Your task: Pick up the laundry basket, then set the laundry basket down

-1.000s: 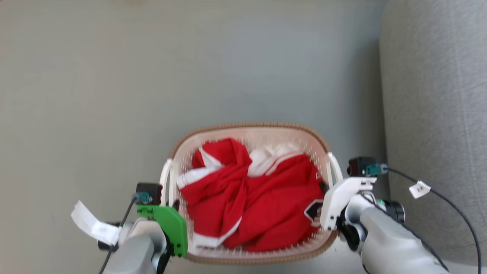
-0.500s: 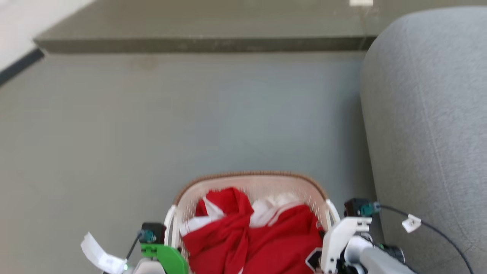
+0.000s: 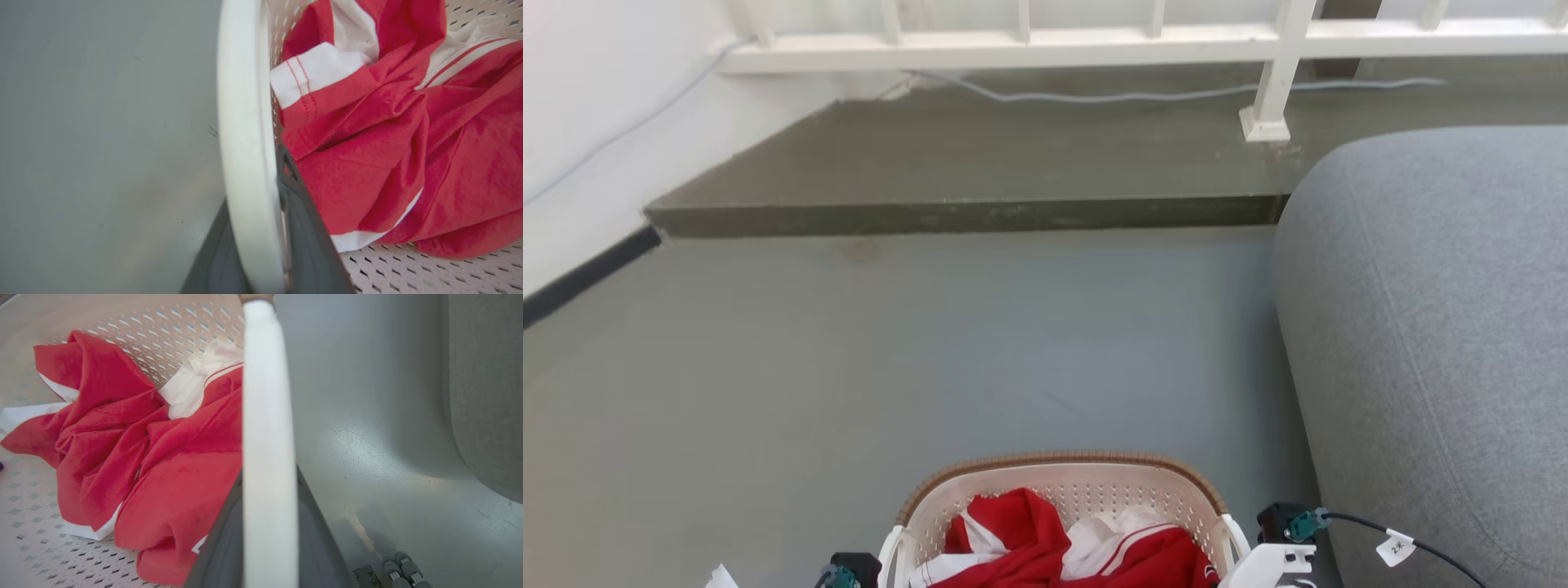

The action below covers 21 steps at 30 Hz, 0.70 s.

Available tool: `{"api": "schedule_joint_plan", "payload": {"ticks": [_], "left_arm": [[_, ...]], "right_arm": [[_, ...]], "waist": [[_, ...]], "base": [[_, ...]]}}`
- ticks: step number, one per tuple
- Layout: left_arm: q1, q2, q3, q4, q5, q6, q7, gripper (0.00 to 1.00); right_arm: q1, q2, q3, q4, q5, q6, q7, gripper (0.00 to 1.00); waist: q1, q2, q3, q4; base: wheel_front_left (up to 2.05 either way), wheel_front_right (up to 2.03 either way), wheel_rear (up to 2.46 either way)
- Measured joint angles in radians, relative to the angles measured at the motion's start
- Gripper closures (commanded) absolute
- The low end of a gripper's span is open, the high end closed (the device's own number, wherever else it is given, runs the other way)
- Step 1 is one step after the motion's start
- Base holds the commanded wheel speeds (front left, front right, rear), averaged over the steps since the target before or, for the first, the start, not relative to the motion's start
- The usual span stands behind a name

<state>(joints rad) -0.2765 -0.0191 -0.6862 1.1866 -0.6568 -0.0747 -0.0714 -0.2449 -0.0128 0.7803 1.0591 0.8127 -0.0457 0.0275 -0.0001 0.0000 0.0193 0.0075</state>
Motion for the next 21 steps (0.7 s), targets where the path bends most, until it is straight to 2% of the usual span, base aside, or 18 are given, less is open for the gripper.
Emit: {"api": "schedule_joint_plan", "payload": {"ticks": [7, 21], "left_arm": [[0.011, 0.002, -0.008, -0.003, -0.008, 0.005, 0.001, 1.0], [0.011, 0.003, -0.025, -0.012, -0.018, 0.022, 0.009, 1.0]], "right_arm": [[0.01, -0.004, 0.026, -0.014, 0.026, -0.017, 0.001, 1.0], [0.009, -0.011, 0.061, -0.024, 0.053, -0.036, 0.004, 1.0]], "waist": [[0.0, 0.0, -0.048, -0.005], [0.0, 0.0, -0.046, -0.009]], "base": [[0.0, 0.0, 0.0], [0.0, 0.0, 0.0]]}}
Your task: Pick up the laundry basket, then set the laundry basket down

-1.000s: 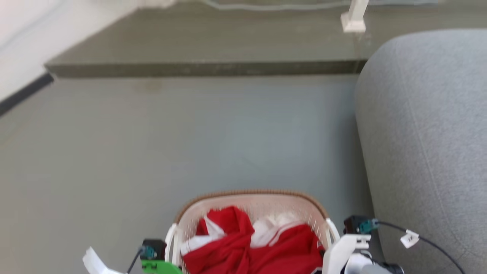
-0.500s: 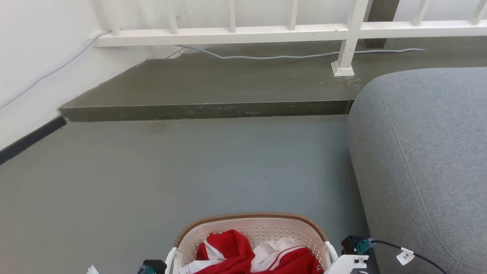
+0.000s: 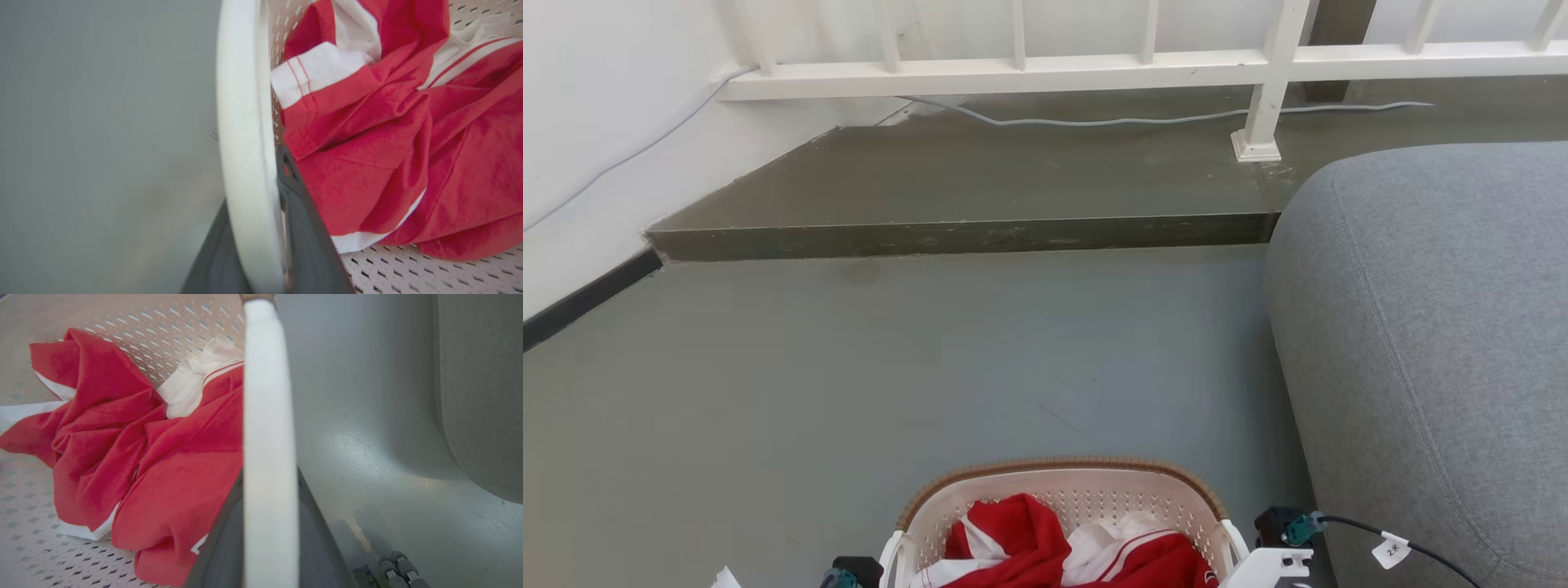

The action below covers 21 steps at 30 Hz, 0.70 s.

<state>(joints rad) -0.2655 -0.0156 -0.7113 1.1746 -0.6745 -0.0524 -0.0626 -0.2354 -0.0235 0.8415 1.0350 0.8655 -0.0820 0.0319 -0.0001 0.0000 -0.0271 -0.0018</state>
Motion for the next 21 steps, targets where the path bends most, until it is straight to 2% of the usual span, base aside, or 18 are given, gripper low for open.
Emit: {"api": "schedule_joint_plan", "payload": {"ticks": [21], "left_arm": [[0.0, 0.006, -0.021, -0.019, -0.027, 0.013, 0.0, 1.0]], "right_arm": [[-0.004, -0.004, 0.04, 0.0, 0.042, -0.017, -0.005, 1.0]], "waist": [[0.0, 0.0, 0.019, -0.003]], "base": [[0.0, 0.0, 0.0]]}}
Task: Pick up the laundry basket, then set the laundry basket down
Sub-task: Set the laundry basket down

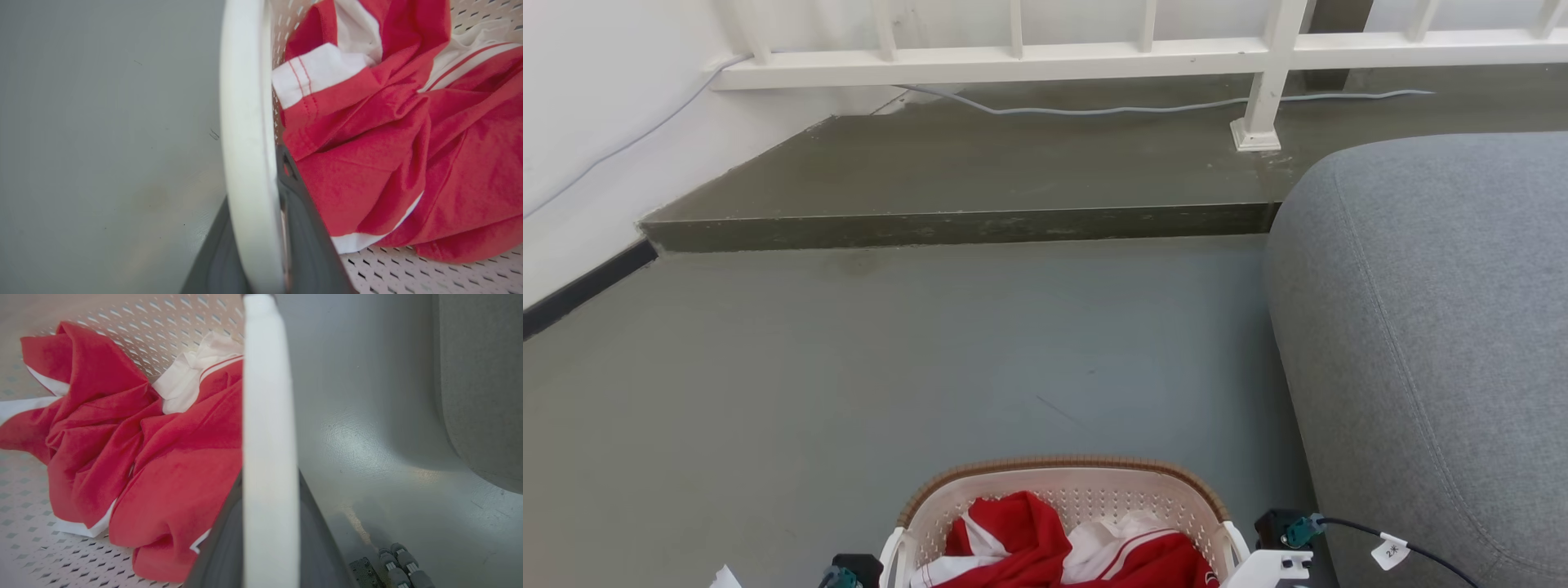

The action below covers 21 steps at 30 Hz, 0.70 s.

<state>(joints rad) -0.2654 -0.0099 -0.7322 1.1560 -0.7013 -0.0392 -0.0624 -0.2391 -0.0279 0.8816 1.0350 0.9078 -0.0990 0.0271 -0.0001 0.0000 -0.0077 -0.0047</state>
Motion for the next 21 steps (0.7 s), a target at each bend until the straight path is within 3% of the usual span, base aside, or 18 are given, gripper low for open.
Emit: {"api": "schedule_joint_plan", "payload": {"ticks": [9, 21], "left_arm": [[-0.011, 0.004, -0.006, -0.004, -0.004, 0.014, -0.002, 1.0], [-0.175, 0.008, 0.008, -0.019, -0.003, 0.044, -0.014, 1.0]], "right_arm": [[-0.043, -0.003, 0.015, 0.0, 0.006, -0.009, 0.0, 1.0], [-0.221, -0.009, 0.012, -0.002, 0.0, -0.017, -0.019, 1.0]], "waist": [[0.0, 0.0, 0.039, -0.006], [0.0001, 0.0, 0.16, -0.014]], "base": [[0.0, 0.0, 0.0], [0.0, 0.0, 0.0]]}}
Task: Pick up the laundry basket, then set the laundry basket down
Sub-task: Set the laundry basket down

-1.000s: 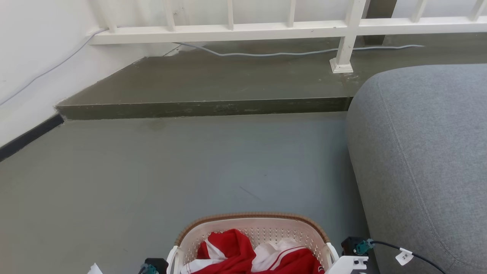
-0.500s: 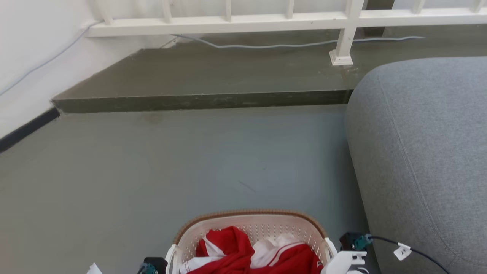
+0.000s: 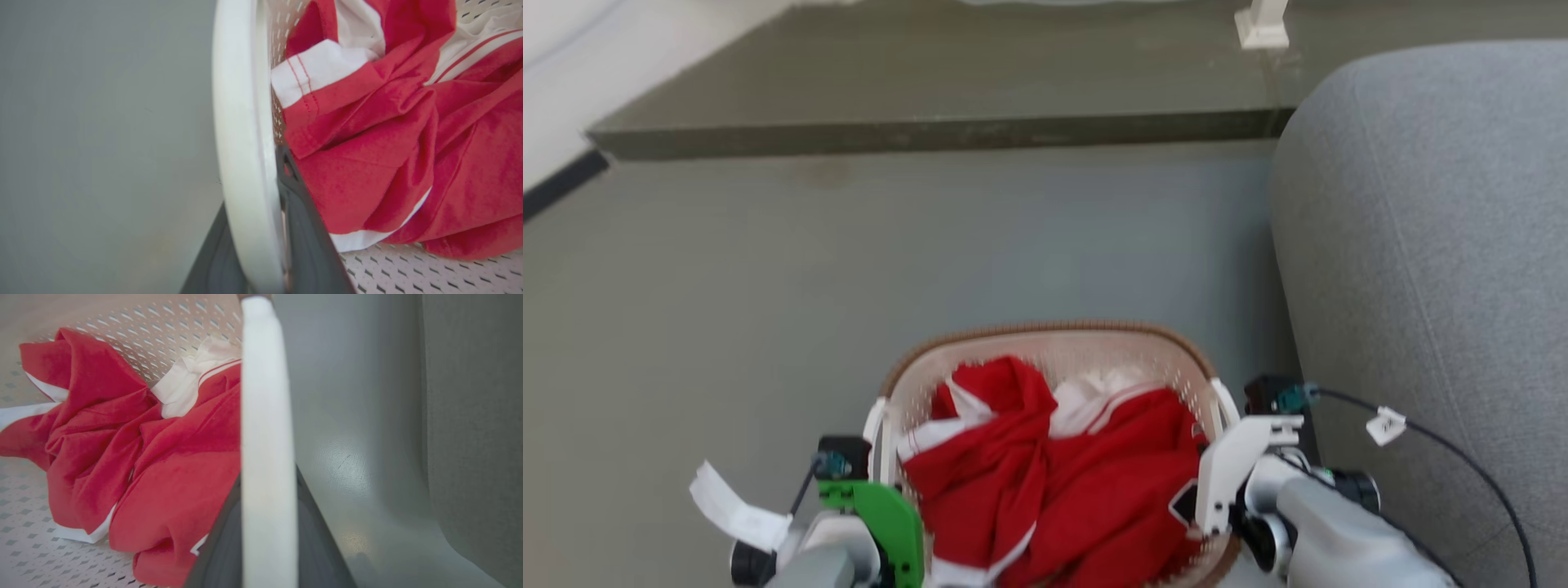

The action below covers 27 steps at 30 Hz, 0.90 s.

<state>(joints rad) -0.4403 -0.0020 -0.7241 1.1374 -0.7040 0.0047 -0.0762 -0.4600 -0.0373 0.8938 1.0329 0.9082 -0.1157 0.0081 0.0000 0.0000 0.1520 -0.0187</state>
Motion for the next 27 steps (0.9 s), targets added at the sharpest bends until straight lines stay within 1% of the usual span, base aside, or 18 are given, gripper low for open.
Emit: {"api": "schedule_joint_plan", "payload": {"ticks": [13, 27], "left_arm": [[-0.162, 0.003, 0.012, -0.017, 0.023, 0.022, -0.013, 1.0], [-0.286, 0.004, 0.02, -0.023, 0.04, 0.04, -0.053, 1.0]], "right_arm": [[-0.187, -0.003, -0.021, 0.03, -0.013, 0.0, -0.026, 1.0], [-0.307, -0.004, -0.036, 0.049, -0.021, 0.0, -0.078, 1.0]], "waist": [[0.0, 0.0, 0.177, 0.002], [0.0001, 0.0, 0.375, 0.01]], "base": [[0.0, 0.0, 0.0], [0.0, 0.0, 0.0]]}}
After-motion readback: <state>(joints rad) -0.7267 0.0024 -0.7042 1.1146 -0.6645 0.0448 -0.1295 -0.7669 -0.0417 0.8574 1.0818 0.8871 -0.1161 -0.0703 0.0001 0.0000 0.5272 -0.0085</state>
